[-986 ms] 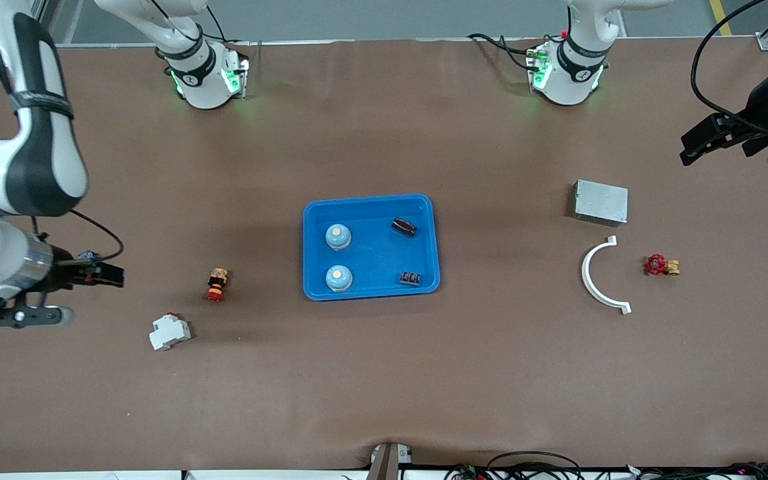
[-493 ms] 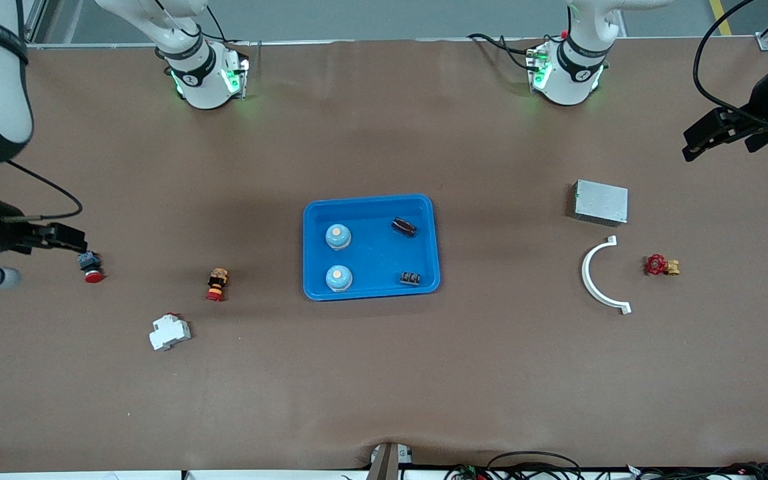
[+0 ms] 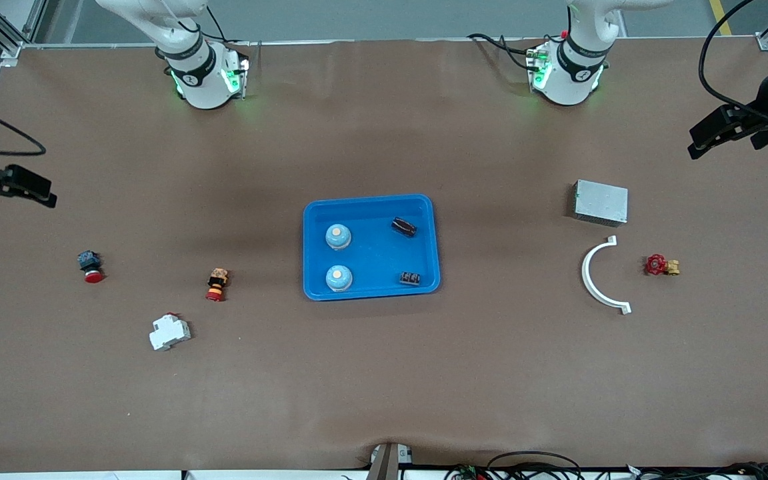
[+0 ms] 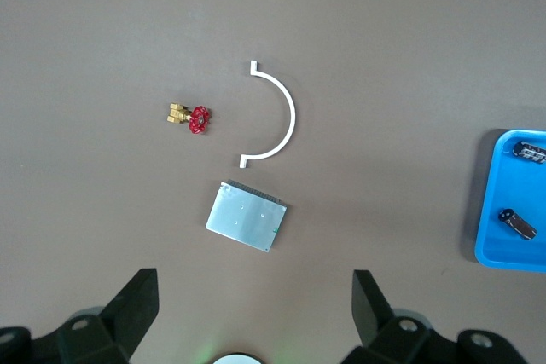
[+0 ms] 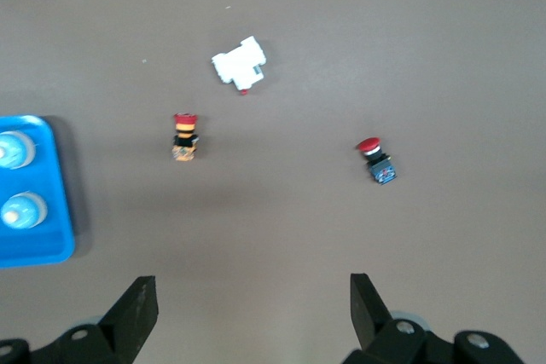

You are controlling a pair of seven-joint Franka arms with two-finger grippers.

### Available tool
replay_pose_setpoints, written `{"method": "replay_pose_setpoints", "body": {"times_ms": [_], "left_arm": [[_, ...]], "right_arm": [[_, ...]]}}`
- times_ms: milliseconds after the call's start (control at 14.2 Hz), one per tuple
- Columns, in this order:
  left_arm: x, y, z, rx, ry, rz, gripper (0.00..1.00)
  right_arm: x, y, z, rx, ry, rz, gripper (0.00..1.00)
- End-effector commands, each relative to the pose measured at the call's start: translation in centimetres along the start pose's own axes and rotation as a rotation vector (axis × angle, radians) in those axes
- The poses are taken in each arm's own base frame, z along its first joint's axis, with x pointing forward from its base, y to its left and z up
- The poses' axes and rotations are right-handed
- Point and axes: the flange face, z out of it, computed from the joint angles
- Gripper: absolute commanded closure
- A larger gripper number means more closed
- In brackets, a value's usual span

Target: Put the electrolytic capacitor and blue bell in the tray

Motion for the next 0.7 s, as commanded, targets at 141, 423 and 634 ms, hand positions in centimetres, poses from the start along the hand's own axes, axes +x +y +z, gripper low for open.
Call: {"method": "replay_pose_setpoints", "body": {"times_ms": [141, 423, 634], "left_arm": [[-0.7, -0.8, -1.4, -0.013, 0.012, 0.011, 0.0], [-0.6, -0.8, -1.3, -0.013, 0.011, 0.027, 0.0], [-0.5, 0.0, -0.8, -0.009, -0.001, 0.043, 0.0]], "right_arm": [[-2.4, -2.4, -2.0, 0.014, 0.009, -0.042, 0.0], [-3.5, -1.7, -3.1, 0.035, 0.008, -0.026, 0.0], [-3.9, -1.2, -3.5, 0.037, 0.01, -0.008, 0.0]]}}
